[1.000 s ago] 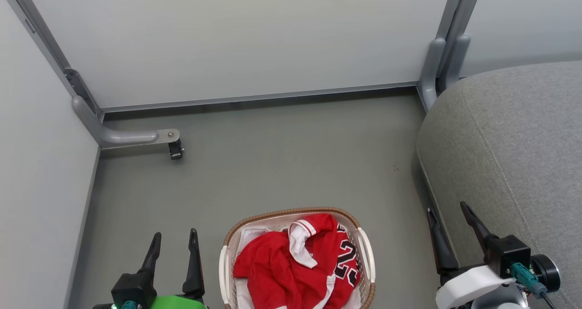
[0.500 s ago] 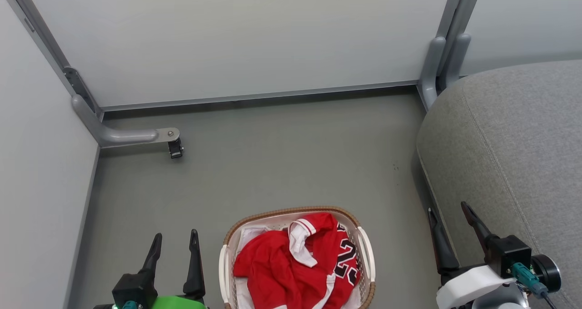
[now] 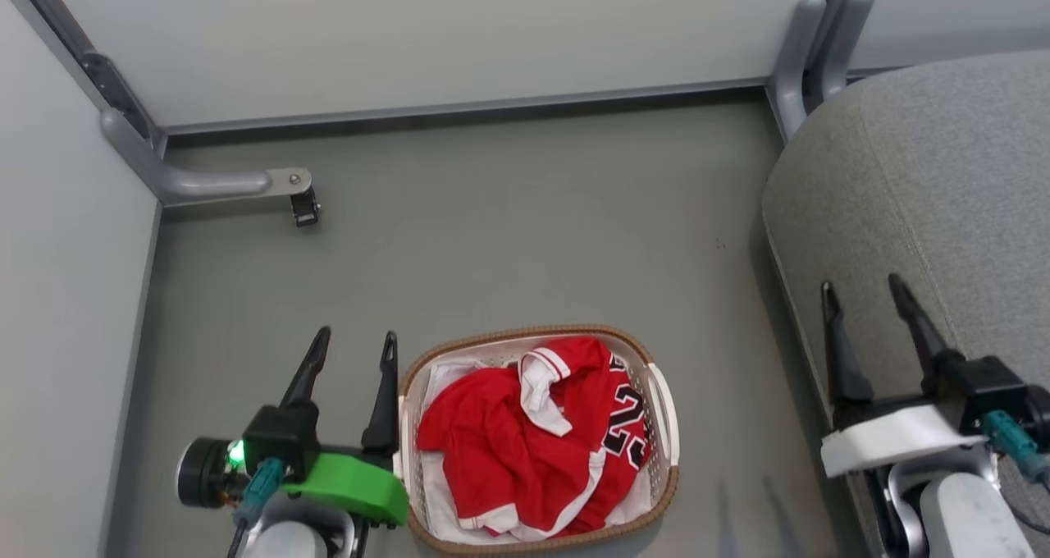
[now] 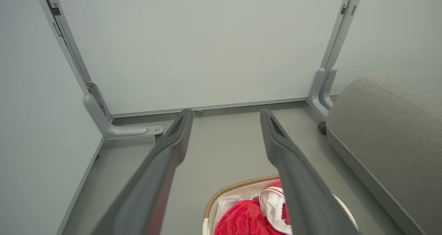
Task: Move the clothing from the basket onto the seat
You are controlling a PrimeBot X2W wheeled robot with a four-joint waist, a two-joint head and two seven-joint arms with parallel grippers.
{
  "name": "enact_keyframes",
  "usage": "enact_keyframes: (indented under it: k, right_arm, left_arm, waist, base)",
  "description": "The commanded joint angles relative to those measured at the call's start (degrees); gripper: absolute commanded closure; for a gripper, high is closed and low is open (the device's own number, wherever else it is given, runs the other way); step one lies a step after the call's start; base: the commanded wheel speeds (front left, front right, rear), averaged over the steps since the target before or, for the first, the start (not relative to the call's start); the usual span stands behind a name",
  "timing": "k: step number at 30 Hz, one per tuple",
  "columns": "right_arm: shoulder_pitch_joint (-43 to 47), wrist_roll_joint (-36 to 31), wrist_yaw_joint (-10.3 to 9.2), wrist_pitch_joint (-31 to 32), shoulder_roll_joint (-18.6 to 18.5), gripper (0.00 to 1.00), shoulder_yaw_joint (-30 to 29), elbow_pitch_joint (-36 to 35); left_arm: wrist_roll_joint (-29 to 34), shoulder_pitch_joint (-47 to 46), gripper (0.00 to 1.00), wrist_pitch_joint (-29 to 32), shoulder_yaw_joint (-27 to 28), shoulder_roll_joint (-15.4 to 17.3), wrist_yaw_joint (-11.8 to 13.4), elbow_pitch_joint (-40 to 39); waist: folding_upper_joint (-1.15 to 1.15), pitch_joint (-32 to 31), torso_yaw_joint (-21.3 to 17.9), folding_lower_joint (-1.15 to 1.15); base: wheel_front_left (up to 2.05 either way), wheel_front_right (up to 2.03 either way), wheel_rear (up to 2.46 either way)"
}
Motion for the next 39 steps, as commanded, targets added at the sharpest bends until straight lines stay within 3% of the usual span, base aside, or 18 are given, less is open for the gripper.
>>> enact_keyframes:
  k: [1, 15, 29, 39]
  right_arm:
    - [-2.09, -0.23, -0.01, -0.12, -0.28, 0.00, -0.59, -0.81]
    - [-20.30, 1.76, -0.01, -0.11, -0.22, 0.00, -3.02, -6.98]
    - [-26.28, 6.37, -0.01, -0.12, -0.20, 0.00, -1.68, -9.21]
    - [-26.50, 8.63, -0.01, -0.12, -0.21, 0.00, -0.81, -9.05]
  left_arm:
    - [1.04, -3.08, 0.00, -0.07, -0.51, 0.37, -0.63, 0.78]
    - [4.35, -28.86, 0.00, 0.60, -10.60, 0.07, -3.40, 23.07]
    - [5.53, -40.46, 0.00, 1.97, -21.21, 0.05, -3.98, 40.23]
    - [4.80, -46.65, 0.00, 3.08, -18.67, 2.76, 4.13, 49.64]
  waist:
    - [0.00, 6.04, -0.34, 0.00]
    - [0.00, 30.09, -9.02, 0.00]
    - [0.00, 41.02, -16.83, 0.00]
    - [0.00, 42.93, -18.84, 0.00]
  base:
    - [0.00, 0.00, 0.00]
    - [0.00, 0.00, 0.00]
    - [0.00, 0.00, 0.00]
    - [0.00, 0.00, 0.00]
